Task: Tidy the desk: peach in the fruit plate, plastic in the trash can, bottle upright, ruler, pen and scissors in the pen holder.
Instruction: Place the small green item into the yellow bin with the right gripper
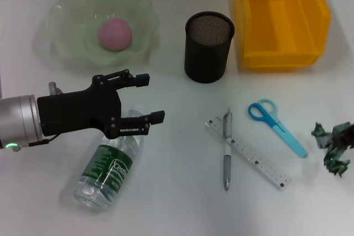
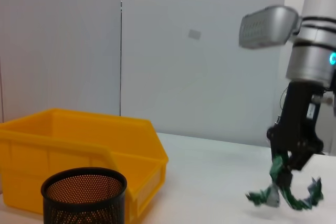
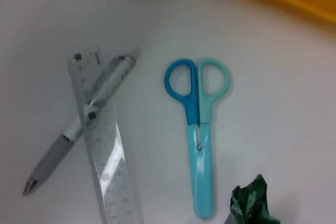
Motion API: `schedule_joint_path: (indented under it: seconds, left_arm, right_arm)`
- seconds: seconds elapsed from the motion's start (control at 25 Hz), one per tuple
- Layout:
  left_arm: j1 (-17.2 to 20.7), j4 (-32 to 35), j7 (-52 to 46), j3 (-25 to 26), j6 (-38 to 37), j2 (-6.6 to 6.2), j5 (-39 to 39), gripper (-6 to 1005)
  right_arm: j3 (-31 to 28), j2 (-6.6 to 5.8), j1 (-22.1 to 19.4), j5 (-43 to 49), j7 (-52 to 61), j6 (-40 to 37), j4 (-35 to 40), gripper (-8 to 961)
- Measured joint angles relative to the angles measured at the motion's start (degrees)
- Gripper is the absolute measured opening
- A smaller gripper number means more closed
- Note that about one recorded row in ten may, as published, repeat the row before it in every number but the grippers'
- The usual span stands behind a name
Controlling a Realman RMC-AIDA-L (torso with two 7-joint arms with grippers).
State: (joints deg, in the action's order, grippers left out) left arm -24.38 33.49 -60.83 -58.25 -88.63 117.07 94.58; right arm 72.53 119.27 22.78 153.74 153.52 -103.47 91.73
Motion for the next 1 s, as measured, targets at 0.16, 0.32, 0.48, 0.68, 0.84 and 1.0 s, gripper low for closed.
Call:
schedule_joint_path:
  seconds: [0.16, 0.32, 0.48, 0.68, 0.84, 1.0]
  left_arm:
    - [0.02, 0.0, 0.02, 0.0, -0.01, 0.04, -0.02, 838]
    - [-0.16, 0.01, 0.17, -0.01, 0.02, 0.09, 0.03, 838]
    - [-0.39, 0.0, 0.24, -0.02, 0.05, 0.22, 0.34, 838]
    - [-0.16, 0.0, 0.53, -0.03, 0.05, 0.57, 0.36, 838]
    - [-0.04, 0.0, 0.6, -0.03, 0.05, 0.6, 0.35, 837]
    - [-0.18, 0.0, 0.63, -0.02, 0.04, 0.61, 0.35, 837]
  right_arm:
    - [-3.88, -0.07, 1.41, -0.19, 0.23, -3.36, 8.4, 6]
    - [-10.14, -0.62, 5.28, -0.26, -0.43, -3.14, 14.36, 14]
    - [-14.42, -1.56, 9.46, -0.17, -4.03, 5.79, 11.17, 35]
    - [-14.9, -1.57, 11.65, 0.12, -9.12, 21.8, 0.84, 61]
    - [-14.95, -1.54, 13.24, -0.47, -13.94, 33.3, -9.38, 81]
    - [-15.06, -1.82, 15.45, -6.74, -21.06, 43.43, -21.69, 102]
